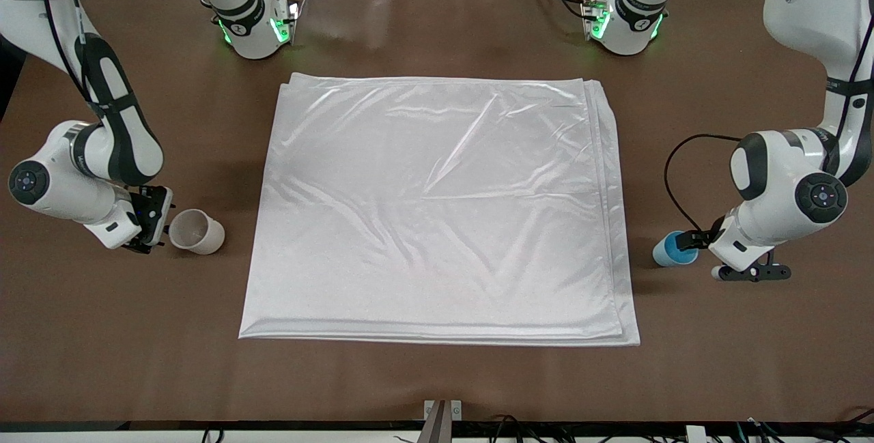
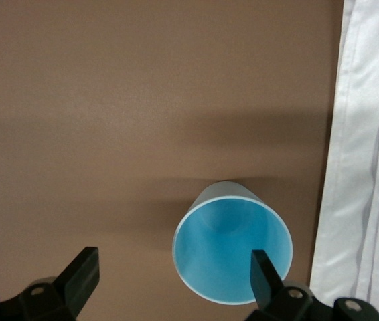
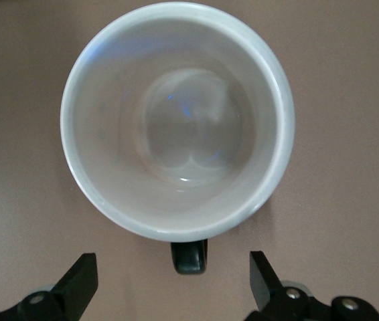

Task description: Place blue cup into white mug on cloth

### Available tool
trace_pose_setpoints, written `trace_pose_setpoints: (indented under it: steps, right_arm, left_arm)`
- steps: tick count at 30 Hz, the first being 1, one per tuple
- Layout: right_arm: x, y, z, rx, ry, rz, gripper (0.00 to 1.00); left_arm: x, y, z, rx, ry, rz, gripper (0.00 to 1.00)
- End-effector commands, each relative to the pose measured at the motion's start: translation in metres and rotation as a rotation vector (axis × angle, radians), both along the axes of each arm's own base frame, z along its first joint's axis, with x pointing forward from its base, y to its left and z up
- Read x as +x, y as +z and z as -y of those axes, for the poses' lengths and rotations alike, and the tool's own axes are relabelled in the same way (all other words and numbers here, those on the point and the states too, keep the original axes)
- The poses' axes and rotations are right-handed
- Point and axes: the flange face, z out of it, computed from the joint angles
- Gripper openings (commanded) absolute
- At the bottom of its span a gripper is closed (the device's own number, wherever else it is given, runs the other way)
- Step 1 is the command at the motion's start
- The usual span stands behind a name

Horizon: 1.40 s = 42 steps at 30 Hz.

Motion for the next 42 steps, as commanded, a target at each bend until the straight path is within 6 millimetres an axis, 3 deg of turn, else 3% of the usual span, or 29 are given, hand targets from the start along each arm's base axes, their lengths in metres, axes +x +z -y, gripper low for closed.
trace_pose_setpoints:
  steps: [1, 13, 20, 24, 29, 33, 42]
  right_arm:
    - [0.007, 0.0, 0.0, 0.018, 0.012, 0.012, 1.0]
    - [0.007, -0.012, -0.004, 0.022, 0.017, 0.007, 0.92]
    - [0.007, -0.012, -0.005, 0.021, 0.02, 0.01, 0.62]
    - [0.008, -0.011, -0.004, 0.02, 0.02, 0.013, 0.42]
    - [0.009, -0.009, -0.003, 0.019, 0.018, 0.02, 0.22]
    - [0.012, -0.002, -0.005, 0.018, 0.022, 0.036, 0.17]
    - [0.019, 0.014, -0.011, 0.09, 0.046, 0.082, 0.1]
  left_arm:
    - [0.003, -0.004, -0.003, -0.02, -0.018, 0.003, 1.0]
    - [0.003, -0.022, -0.008, -0.025, -0.011, -0.019, 1.0]
    - [0.003, -0.03, -0.005, -0.051, 0.01, -0.023, 0.98]
    - [0.003, -0.032, -0.003, -0.054, 0.01, -0.021, 0.77]
    - [0.003, -0.031, -0.003, -0.054, 0.01, -0.019, 0.67]
    - [0.003, -0.036, -0.002, -0.054, 0.011, -0.025, 0.55]
    - [0.004, -0.041, -0.001, -0.056, 0.009, -0.013, 0.13]
